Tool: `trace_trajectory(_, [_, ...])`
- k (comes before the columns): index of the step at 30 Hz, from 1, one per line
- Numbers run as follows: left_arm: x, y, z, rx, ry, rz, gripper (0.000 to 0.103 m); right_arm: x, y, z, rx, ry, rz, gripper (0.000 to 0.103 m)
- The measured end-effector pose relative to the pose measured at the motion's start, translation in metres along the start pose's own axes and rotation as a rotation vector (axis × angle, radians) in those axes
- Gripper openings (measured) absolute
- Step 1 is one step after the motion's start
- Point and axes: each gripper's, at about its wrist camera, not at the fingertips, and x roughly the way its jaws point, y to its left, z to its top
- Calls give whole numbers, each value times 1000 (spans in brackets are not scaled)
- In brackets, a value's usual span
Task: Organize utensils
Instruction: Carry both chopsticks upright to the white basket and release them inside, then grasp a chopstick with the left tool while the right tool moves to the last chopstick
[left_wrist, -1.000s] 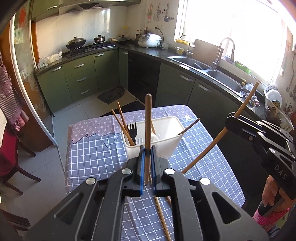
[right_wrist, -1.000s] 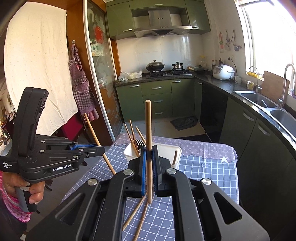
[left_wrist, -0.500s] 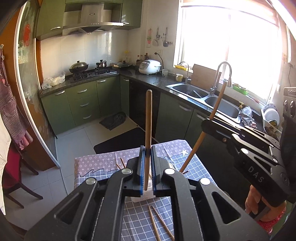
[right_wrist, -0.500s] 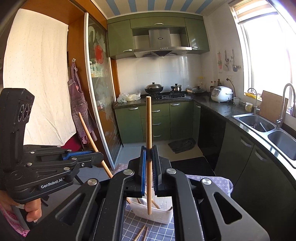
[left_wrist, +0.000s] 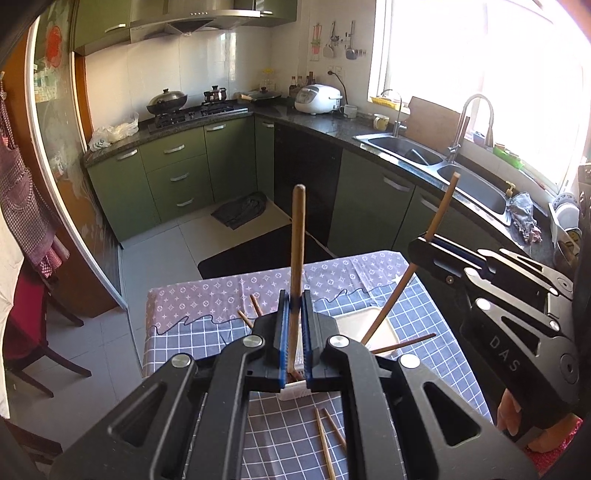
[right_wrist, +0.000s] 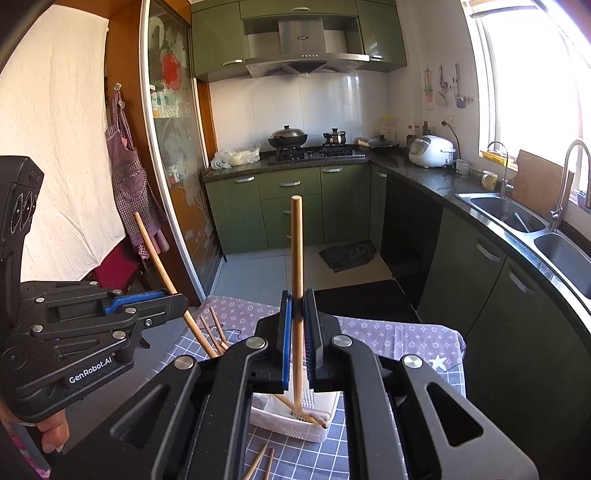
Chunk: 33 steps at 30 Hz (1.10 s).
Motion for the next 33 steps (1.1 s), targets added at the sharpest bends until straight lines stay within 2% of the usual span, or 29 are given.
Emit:
trace_trajectory(2, [6, 2, -3, 0, 15, 4, 7, 3, -1, -1, -1, 4, 1, 18])
trace_trajectory(5, [6, 5, -8, -8, 18, 0, 12, -7, 1, -1, -6, -16, 12, 18])
trace_trajectory(8, [-8, 11, -12, -29, -18, -5, 21, -39, 7, -1, -10, -79, 32, 19])
trace_trajectory(10, [-24, 10, -18, -27, -51, -4, 23, -66, 8, -7, -24, -129, 36, 21])
trace_trajectory(13, [-41, 6, -35, 1, -65, 19, 28, -97, 11, -30, -46, -161, 25, 27])
trace_trajectory(18, [-19, -3, -87, 22, 116, -14, 28, -102, 2, -94, -29, -52, -2, 28])
trace_trajectory(22, [30, -17, -132, 33, 296, -56, 28, -74, -11, -151, 8, 91, -57, 28])
trace_trajectory(25, [69, -23, -157, -4, 419, -77, 28, -50, -24, -188, 43, 186, -84, 28])
trace_trajectory(29, [106, -27, -174, -43, 501, -41, 27, -28, -35, -226, 73, 269, -90, 28])
trace_trajectory(33, [129, -28, -183, -72, 545, 0, 24, -16, -40, -243, 91, 308, -73, 28])
